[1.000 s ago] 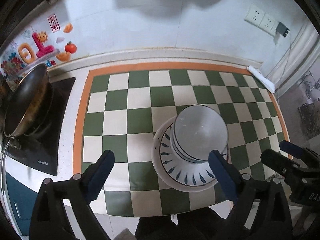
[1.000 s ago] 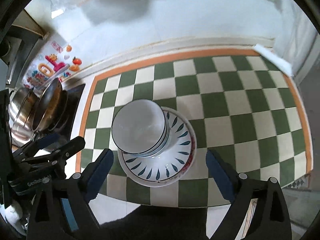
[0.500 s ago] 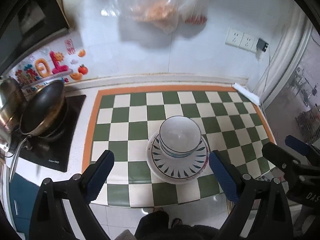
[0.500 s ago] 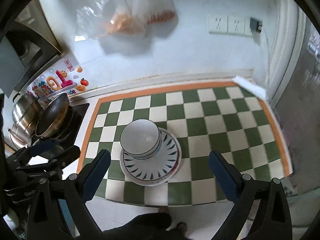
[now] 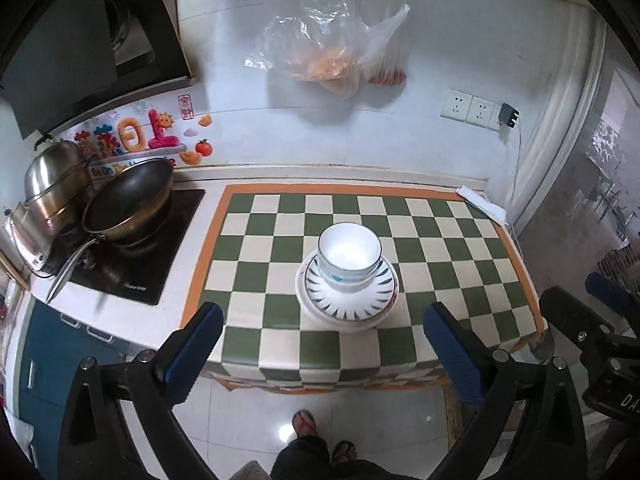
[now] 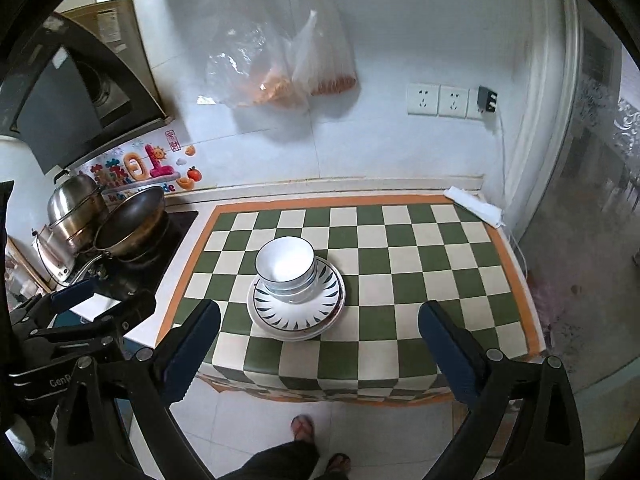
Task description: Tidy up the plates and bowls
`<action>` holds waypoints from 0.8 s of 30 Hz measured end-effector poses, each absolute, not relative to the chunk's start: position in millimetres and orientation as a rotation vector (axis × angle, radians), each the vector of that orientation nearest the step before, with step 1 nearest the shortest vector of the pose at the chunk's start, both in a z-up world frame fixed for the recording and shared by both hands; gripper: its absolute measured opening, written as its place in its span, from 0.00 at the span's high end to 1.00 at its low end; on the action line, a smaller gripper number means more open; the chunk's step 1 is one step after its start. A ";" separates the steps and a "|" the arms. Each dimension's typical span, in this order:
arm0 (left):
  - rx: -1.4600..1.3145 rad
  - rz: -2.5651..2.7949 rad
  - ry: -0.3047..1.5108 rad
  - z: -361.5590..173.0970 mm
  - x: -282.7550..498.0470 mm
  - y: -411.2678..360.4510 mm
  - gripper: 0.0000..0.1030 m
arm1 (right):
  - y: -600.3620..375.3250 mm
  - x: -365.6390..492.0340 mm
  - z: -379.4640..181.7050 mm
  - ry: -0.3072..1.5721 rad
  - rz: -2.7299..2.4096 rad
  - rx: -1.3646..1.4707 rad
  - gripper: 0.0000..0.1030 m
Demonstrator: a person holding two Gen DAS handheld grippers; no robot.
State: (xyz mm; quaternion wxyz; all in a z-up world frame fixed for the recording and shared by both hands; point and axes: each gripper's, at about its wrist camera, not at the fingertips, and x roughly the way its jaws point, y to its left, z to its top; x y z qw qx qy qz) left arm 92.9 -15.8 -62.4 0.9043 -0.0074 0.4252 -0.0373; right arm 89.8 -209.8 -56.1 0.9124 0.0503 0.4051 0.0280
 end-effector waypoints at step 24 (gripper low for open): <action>0.002 -0.045 0.853 -52.4 41.5 23.7 0.00 | -182.1 42.6 -53.7 0.812 0.010 0.113 0.01</action>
